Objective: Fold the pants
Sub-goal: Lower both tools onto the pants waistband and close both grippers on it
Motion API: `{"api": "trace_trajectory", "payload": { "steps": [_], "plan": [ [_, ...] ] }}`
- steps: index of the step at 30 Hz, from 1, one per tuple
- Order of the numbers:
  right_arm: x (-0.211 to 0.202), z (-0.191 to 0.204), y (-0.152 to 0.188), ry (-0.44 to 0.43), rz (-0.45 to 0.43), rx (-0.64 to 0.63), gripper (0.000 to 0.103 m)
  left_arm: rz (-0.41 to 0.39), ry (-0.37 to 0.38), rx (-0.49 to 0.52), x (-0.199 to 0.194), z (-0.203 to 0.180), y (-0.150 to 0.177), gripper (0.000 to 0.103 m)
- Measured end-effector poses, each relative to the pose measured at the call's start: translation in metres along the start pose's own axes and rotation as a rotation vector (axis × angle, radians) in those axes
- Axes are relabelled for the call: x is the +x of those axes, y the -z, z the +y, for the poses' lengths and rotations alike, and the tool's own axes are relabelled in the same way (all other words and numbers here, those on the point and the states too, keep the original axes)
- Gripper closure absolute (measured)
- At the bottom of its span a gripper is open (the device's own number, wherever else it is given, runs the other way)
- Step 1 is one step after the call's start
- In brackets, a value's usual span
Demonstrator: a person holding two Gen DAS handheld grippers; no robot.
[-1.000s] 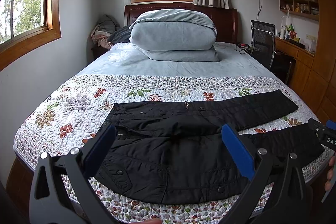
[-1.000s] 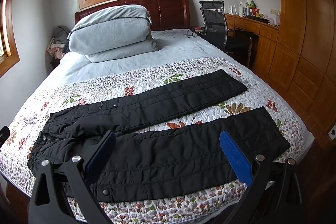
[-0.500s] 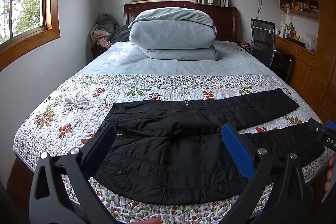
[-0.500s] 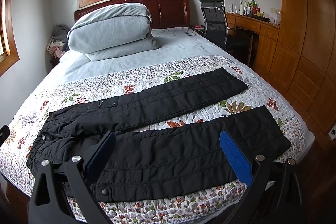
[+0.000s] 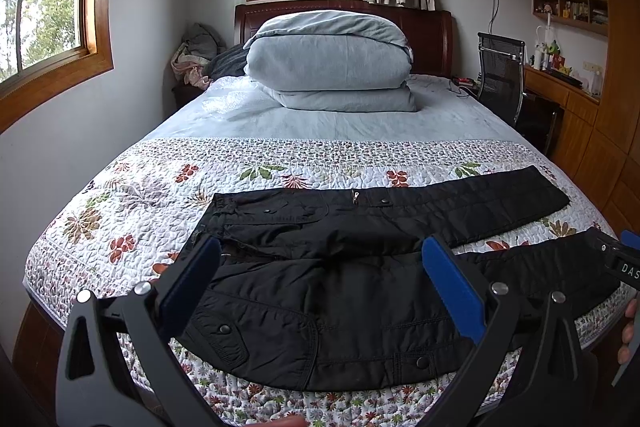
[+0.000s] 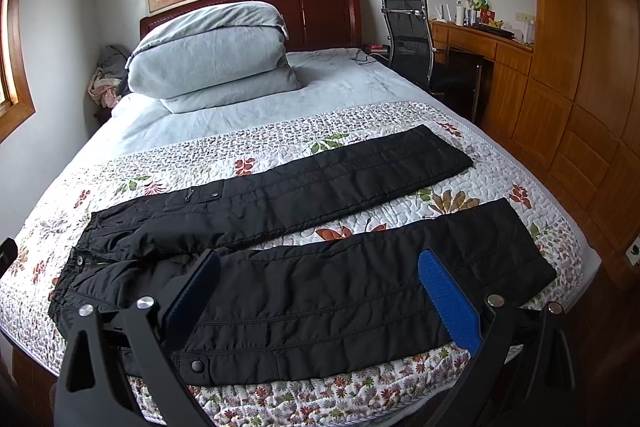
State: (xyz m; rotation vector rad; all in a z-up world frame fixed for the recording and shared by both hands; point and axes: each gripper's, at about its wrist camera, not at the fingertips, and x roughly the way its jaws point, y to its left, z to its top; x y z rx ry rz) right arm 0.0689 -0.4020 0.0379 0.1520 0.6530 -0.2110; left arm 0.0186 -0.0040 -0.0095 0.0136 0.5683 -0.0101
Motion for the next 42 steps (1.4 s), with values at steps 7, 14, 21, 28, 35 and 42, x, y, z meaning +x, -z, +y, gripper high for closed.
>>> {"api": "trace_trajectory", "payload": {
  "steps": [7, 14, 21, 28, 35, 42],
  "plan": [
    [0.016, -0.017, -0.016, -0.102, 0.019, -0.014, 0.003, 0.152, 0.230, -0.122, 0.042, 0.034, -0.006, 0.002],
    [0.102, -0.095, -0.107, -0.084, 0.151, 0.008, 0.003, 0.413, 0.261, -0.301, 0.150, 0.123, -0.025, 0.003],
    [0.268, -0.151, -0.175, 0.003, 0.462, -0.087, 0.003, 0.698, 0.175, -0.501, 0.297, 0.222, -0.036, 0.003],
    [0.393, -0.193, -0.201, 0.042, 0.592, -0.128, 0.003, 0.894, 0.124, -0.570, 0.391, 0.268, -0.027, 0.003],
    [0.488, -0.236, -0.219, 0.056, 0.666, -0.101, 0.003, 0.989, 0.227, -0.673, 0.442, 0.262, -0.016, 0.003],
    [0.545, -0.261, -0.223, 0.098, 0.702, -0.075, 0.003, 1.094, 0.244, -0.556, 0.466, 0.231, -0.018, 0.003]
  ]
}}
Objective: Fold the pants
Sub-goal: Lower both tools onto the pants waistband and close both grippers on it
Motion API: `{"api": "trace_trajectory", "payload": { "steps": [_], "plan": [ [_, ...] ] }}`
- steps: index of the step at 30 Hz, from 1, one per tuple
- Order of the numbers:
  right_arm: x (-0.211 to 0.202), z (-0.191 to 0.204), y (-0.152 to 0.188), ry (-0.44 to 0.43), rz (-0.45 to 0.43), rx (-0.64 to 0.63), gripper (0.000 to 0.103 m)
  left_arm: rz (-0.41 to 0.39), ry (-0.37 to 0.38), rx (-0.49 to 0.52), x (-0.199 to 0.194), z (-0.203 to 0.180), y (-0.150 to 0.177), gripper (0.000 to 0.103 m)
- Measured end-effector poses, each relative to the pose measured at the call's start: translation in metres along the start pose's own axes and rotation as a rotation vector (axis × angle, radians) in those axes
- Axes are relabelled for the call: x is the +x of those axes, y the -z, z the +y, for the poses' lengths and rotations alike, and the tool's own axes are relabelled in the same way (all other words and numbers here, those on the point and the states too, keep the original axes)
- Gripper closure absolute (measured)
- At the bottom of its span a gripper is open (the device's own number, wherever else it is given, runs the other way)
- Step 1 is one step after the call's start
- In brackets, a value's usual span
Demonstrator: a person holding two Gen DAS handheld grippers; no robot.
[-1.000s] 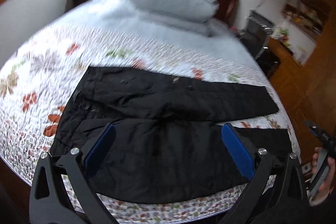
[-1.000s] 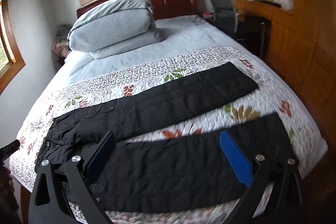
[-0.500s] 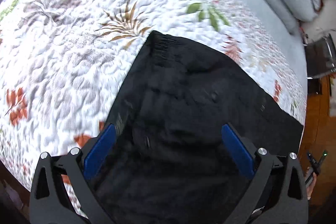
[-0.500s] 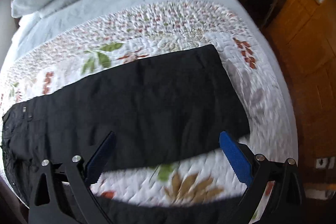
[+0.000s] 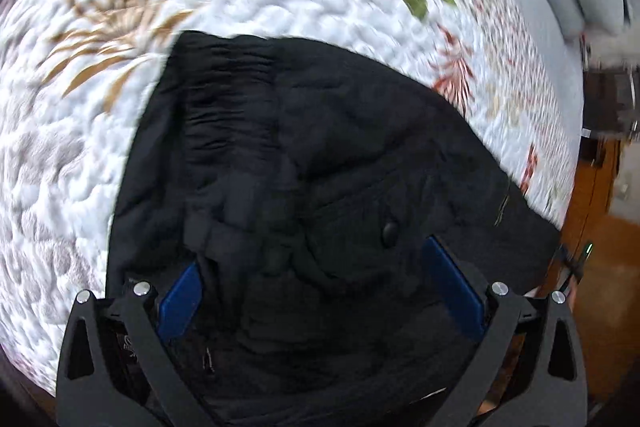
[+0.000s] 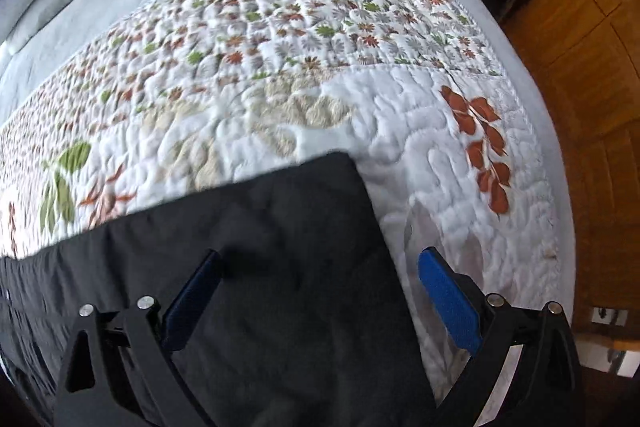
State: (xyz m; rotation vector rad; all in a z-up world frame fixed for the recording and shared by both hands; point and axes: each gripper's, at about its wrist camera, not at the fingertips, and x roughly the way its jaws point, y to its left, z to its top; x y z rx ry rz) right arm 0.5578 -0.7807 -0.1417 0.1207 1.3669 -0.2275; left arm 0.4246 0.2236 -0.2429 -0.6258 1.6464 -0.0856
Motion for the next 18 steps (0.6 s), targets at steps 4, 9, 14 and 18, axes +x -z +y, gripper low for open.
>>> {"api": "trace_trajectory", "payload": {
  "steps": [4, 9, 14, 18],
  "plan": [
    [0.010, 0.003, -0.012, 0.003, 0.012, -0.023, 0.003, 0.035, -0.022, 0.056, 0.003, -0.013, -0.002, 0.003],
    [0.017, 0.019, -0.016, 0.035, 0.025, -0.083, 0.004, 0.051, -0.007, 0.047, 0.003, -0.016, -0.007, 0.003],
    [0.016, 0.035, -0.010, 0.054, -0.001, -0.112, 0.017, 0.044, -0.039, 0.037, 0.010, -0.021, -0.010, 0.006],
    [0.008, 0.039, -0.005, 0.021, -0.006, -0.103, 0.063, 0.047, -0.107, 0.074, 0.013, -0.025, -0.012, 0.038]
  ]
}}
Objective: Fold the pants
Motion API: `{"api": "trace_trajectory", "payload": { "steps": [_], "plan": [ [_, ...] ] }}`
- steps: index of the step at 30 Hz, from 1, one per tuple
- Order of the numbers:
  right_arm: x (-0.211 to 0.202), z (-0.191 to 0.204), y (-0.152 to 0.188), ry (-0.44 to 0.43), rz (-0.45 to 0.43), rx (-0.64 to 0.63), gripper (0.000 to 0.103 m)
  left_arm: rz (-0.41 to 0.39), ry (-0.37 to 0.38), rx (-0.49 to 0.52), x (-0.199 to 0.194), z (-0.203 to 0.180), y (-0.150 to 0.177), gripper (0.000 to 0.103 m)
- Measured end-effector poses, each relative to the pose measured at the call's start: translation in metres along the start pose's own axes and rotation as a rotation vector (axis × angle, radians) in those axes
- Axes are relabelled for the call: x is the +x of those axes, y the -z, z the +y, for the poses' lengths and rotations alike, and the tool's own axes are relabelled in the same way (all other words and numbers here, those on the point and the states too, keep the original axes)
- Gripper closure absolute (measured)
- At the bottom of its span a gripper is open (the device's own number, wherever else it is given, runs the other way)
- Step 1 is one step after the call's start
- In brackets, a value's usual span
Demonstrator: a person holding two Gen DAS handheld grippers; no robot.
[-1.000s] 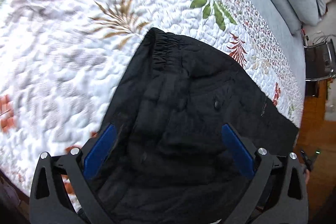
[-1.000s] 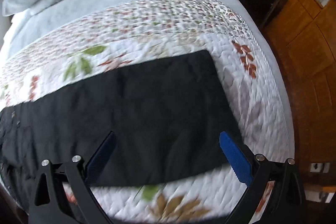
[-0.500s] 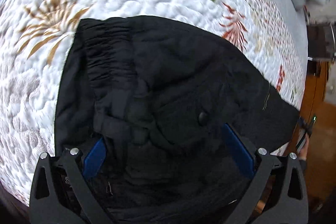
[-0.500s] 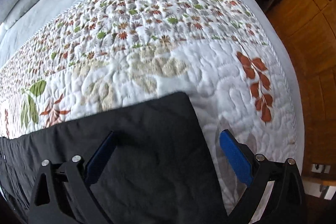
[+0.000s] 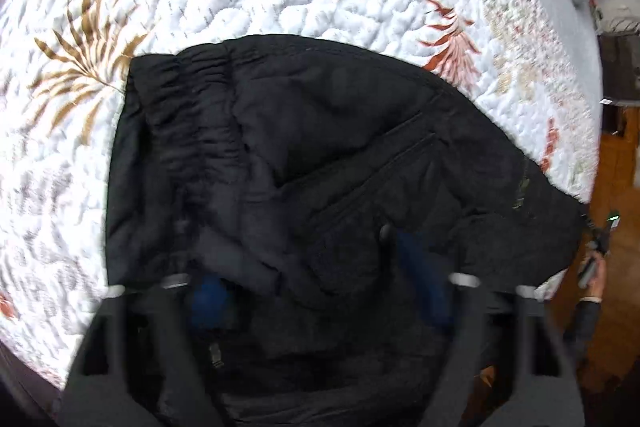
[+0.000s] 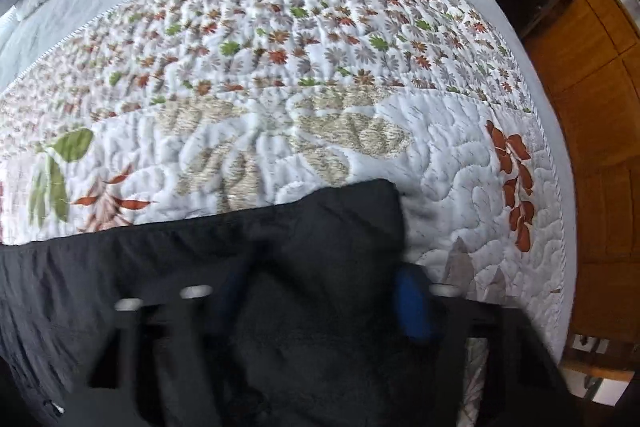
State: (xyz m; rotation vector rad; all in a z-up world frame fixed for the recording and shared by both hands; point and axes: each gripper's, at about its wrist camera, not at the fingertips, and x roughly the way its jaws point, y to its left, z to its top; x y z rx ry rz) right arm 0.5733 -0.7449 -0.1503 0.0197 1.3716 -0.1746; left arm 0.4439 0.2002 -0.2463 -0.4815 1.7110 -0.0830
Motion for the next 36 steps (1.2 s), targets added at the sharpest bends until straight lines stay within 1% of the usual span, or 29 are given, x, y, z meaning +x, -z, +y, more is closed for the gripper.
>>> {"api": "trace_trajectory", "payload": {
  "steps": [1, 2, 3, 5, 6, 7, 8, 10, 12, 14, 16, 19, 24, 25, 27, 28, 31, 34, 36],
  "plan": [
    [-0.002, 0.002, 0.000, -0.019, -0.001, -0.004, 0.079, -0.001, 0.006, 0.001, -0.001, 0.001, 0.000, 0.044],
    [-0.007, 0.006, 0.000, -0.033, -0.006, -0.024, 0.084, -0.003, 0.011, -0.002, -0.002, 0.002, 0.000, 0.051],
    [-0.009, 0.012, 0.001, -0.023, -0.011, -0.047, 0.088, -0.005, 0.008, -0.006, -0.002, 0.002, 0.000, 0.056],
    [-0.018, 0.024, 0.003, 0.013, -0.027, -0.100, 0.090, -0.020, 0.015, -0.008, -0.004, 0.003, -0.001, 0.067],
    [-0.023, 0.026, 0.004, 0.014, -0.039, -0.103, 0.091, -0.032, 0.022, -0.001, -0.005, 0.001, 0.000, 0.071],
    [-0.030, 0.028, 0.005, 0.003, -0.060, -0.101, 0.091, -0.043, 0.028, 0.009, -0.004, -0.001, 0.001, 0.077],
    [-0.035, 0.030, 0.006, -0.006, -0.078, -0.098, 0.091, -0.051, 0.028, 0.015, -0.005, -0.002, 0.002, 0.080],
    [-0.049, 0.031, 0.010, -0.021, -0.110, -0.099, 0.092, -0.068, 0.030, 0.025, -0.005, -0.003, 0.003, 0.083],
    [-0.068, 0.031, 0.017, -0.037, -0.147, -0.105, 0.092, -0.088, 0.028, 0.029, -0.005, -0.006, 0.006, 0.084],
    [-0.091, 0.026, 0.025, -0.063, -0.197, -0.118, 0.092, -0.119, 0.016, 0.059, -0.008, -0.011, 0.010, 0.087],
    [-0.112, 0.026, 0.035, -0.089, -0.255, -0.133, 0.092, -0.157, 0.012, 0.093, -0.012, -0.017, 0.016, 0.089],
    [-0.136, 0.026, 0.060, -0.110, -0.331, -0.167, 0.092, -0.231, 0.027, 0.146, -0.024, -0.025, 0.030, 0.091],
    [-0.182, 0.034, 0.111, -0.140, -0.474, -0.233, 0.092, -0.363, 0.102, 0.229, -0.048, -0.030, 0.064, 0.091],
    [-0.193, 0.034, 0.125, -0.155, -0.515, -0.238, 0.092, -0.384, 0.111, 0.244, -0.051, -0.031, 0.070, 0.091],
    [-0.208, 0.032, 0.150, -0.186, -0.575, -0.233, 0.092, -0.439, 0.140, 0.276, -0.060, -0.030, 0.090, 0.091],
    [-0.214, 0.029, 0.160, -0.201, -0.598, -0.230, 0.092, -0.454, 0.154, 0.287, -0.062, -0.028, 0.097, 0.091],
    [-0.233, 0.012, 0.207, -0.250, -0.676, -0.194, 0.092, -0.512, 0.209, 0.319, -0.070, -0.022, 0.128, 0.091],
    [-0.244, -0.009, 0.248, -0.278, -0.729, -0.140, 0.092, -0.558, 0.274, 0.331, -0.076, -0.010, 0.158, 0.091],
    [-0.245, -0.023, 0.270, -0.286, -0.747, -0.095, 0.092, -0.585, 0.309, 0.336, -0.079, -0.001, 0.177, 0.091]
  ]
}}
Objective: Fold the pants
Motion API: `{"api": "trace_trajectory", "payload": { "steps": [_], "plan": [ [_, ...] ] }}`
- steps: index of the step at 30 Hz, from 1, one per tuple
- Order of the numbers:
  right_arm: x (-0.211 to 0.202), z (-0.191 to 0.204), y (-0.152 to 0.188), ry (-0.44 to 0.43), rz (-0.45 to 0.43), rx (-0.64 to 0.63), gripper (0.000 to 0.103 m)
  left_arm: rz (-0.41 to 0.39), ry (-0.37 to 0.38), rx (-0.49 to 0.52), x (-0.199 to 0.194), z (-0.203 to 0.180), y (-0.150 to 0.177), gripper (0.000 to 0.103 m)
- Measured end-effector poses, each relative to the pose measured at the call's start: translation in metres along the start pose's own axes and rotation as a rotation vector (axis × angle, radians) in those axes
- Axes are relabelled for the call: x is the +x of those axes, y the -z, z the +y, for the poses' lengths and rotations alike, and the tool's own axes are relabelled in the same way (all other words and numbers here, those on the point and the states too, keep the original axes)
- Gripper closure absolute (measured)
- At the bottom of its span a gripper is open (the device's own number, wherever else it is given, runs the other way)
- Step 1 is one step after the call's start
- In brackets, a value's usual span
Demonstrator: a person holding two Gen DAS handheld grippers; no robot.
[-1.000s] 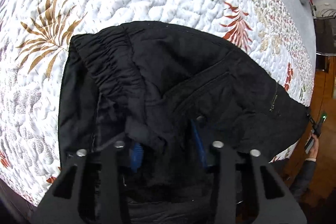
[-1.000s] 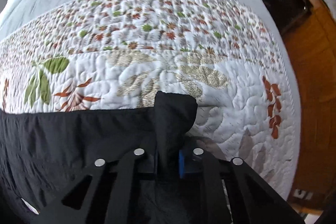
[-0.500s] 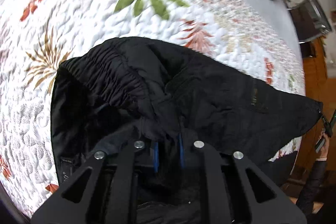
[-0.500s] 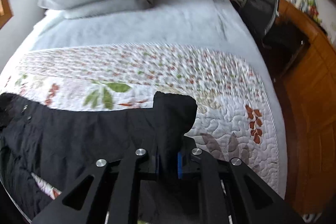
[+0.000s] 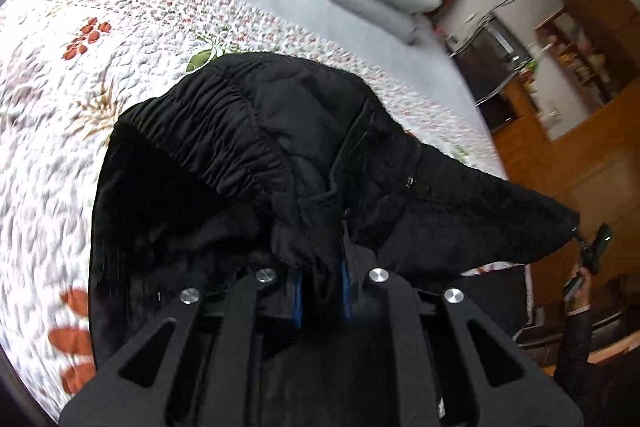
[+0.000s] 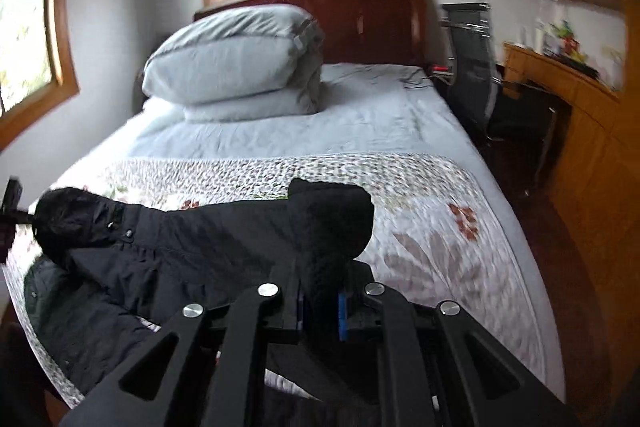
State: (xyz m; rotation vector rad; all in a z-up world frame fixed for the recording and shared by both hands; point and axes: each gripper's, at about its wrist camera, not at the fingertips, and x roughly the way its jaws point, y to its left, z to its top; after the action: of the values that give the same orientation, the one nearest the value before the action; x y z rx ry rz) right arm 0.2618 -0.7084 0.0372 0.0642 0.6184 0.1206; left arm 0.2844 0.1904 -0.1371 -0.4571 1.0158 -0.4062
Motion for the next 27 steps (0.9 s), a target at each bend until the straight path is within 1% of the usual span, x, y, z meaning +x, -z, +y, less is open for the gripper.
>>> {"api": "trace_trajectory", "payload": {
  "steps": [3, 6, 9, 12, 16, 21, 24, 26, 27],
  "plan": [
    [-0.027, -0.016, 0.027, 0.021, -0.030, 0.076, 0.092, -0.047, 0.041, -0.005, -0.026, 0.003, 0.029, 0.091],
    [-0.050, -0.032, 0.053, 0.024, -0.062, 0.167, 0.092, -0.068, 0.068, -0.012, -0.042, 0.007, 0.055, 0.090],
    [-0.062, -0.042, 0.081, 0.036, -0.061, 0.240, 0.092, -0.074, 0.054, -0.019, -0.052, 0.014, 0.081, 0.087],
    [-0.072, -0.045, 0.105, 0.042, -0.052, 0.287, 0.092, -0.056, 0.047, -0.037, -0.056, 0.024, 0.103, 0.084],
    [-0.081, -0.049, 0.132, 0.045, -0.043, 0.344, 0.092, -0.051, 0.031, -0.044, -0.058, 0.032, 0.121, 0.081],
    [-0.087, -0.046, 0.161, 0.068, -0.007, 0.350, 0.092, -0.048, 0.027, -0.048, -0.057, 0.035, 0.132, 0.077],
    [-0.086, -0.049, 0.179, 0.067, 0.018, 0.389, 0.091, -0.058, 0.012, -0.051, -0.061, 0.037, 0.138, 0.073],
    [-0.084, -0.052, 0.193, 0.075, 0.033, 0.412, 0.090, -0.059, -0.013, -0.058, -0.065, 0.038, 0.144, 0.060],
    [-0.082, -0.053, 0.199, 0.081, 0.043, 0.425, 0.089, -0.057, -0.026, -0.060, -0.067, 0.039, 0.148, 0.058]
  ]
}}
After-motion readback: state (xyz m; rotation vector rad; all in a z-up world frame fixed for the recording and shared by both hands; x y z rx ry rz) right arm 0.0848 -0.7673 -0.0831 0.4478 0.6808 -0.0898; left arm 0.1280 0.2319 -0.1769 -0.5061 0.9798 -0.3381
